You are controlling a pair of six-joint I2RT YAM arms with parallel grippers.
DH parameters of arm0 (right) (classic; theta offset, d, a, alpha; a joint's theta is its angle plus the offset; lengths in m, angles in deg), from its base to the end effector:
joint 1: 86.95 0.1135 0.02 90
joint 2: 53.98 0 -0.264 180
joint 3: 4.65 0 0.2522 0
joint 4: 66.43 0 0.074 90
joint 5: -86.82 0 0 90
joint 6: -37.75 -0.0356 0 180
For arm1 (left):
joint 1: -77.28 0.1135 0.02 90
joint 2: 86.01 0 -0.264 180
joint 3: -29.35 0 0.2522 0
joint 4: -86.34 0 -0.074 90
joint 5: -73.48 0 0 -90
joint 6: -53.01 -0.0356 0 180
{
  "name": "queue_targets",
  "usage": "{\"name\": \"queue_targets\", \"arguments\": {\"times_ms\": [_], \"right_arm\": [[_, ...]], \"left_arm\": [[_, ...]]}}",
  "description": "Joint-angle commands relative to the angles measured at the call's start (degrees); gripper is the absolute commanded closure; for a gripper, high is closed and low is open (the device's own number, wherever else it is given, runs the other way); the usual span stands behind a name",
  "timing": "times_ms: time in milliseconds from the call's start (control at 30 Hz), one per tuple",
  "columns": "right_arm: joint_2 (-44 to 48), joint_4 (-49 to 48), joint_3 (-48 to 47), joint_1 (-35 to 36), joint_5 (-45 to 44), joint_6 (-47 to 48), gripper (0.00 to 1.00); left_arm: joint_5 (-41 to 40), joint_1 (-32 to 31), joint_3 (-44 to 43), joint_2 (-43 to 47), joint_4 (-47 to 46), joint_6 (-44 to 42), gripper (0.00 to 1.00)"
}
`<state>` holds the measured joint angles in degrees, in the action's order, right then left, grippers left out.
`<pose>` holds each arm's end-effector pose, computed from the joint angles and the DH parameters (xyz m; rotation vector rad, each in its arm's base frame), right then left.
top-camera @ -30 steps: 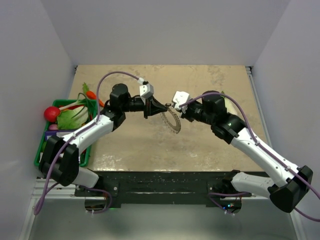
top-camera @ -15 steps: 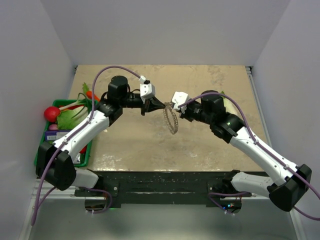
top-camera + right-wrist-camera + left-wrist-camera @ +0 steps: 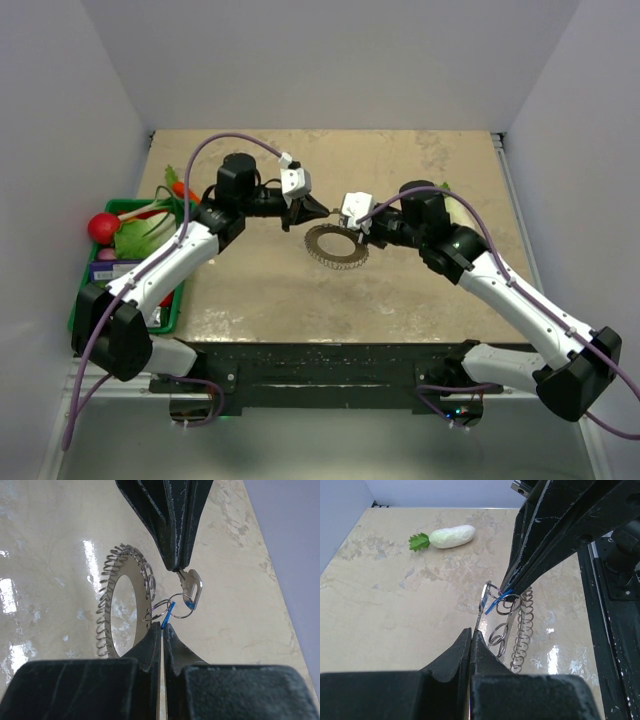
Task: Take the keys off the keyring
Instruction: Remove the key from the keyring.
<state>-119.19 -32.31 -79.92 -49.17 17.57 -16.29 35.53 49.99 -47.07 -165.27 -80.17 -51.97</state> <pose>0.1943 0.1666 0.3535 -1.3676 1.4339 0.3805 0.2668 -0.1692 0.3334 1.2216 1.3942 -0.9849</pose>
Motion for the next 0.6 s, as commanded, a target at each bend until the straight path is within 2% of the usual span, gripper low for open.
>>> {"name": "queue_targets", "arguments": {"times_ms": [0, 233, 300, 400, 433, 533, 567], "right_arm": [[0.3, 4.2, -1.8, 0.4, 5.6, 0.2, 1.0], [1.4, 1.8, -1.0, 0.5, 4.6, -1.2, 1.0], [1.8, 1.4, -0.7, 0.4, 4.4, -1.3, 1.0], [2.3, 0.8, -0.5, 0.5, 4.1, -1.8, 1.0], [2.3, 0.6, -0.5, 0.4, 4.1, -1.9, 1.0], [2.6, 0.3, -0.6, 0.3, 4.3, -2.5, 1.0], [2.7, 0.2, -0.7, 0.3, 4.3, -2.8, 1.0]], "left_arm": [[-2.7, 0.5, 0.0, 0.8, -8.3, 1.4, 1.0], [-1.5, -0.1, 1.4, -0.4, -9.7, 2.2, 1.0], [-1.5, -0.1, 1.4, -0.7, -9.8, 2.3, 0.93], [-1.4, -0.1, 1.4, -0.9, -10.1, 2.9, 0.72], [-1.8, -0.1, 1.4, -1.0, -10.2, 3.1, 0.59], [-2.7, -0.1, 1.7, -1.0, -10.6, 3.7, 0.41], [-2.9, -0.1, 1.7, -1.0, -10.7, 3.9, 0.39]]}}
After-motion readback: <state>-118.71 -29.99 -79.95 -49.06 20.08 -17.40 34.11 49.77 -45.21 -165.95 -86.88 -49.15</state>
